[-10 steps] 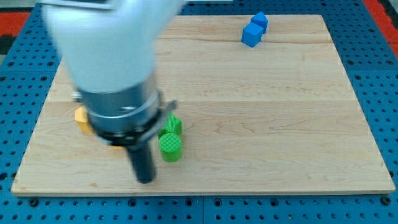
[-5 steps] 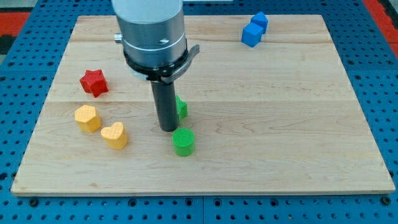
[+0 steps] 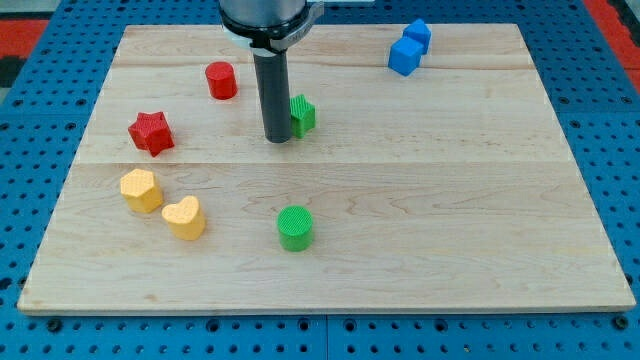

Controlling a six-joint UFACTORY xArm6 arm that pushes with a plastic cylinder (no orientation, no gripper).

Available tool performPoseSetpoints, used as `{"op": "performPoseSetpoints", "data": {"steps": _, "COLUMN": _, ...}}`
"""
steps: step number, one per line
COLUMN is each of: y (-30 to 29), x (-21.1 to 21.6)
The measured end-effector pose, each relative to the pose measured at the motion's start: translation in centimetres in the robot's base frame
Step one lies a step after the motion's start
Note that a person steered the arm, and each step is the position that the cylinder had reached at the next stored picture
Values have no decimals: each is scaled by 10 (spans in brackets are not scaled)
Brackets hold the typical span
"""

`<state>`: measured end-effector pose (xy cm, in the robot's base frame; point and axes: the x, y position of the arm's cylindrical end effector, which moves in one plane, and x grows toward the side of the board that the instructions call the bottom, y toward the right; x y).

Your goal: Place the green star left to the blue cube

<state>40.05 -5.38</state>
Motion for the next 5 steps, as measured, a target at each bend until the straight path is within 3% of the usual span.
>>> {"op": "performPoseSetpoints", "data": {"steps": 4, "y": 89, "x": -94}}
{"op": "performPoseSetpoints", "data": {"steps": 5, "y": 105, "x": -100}}
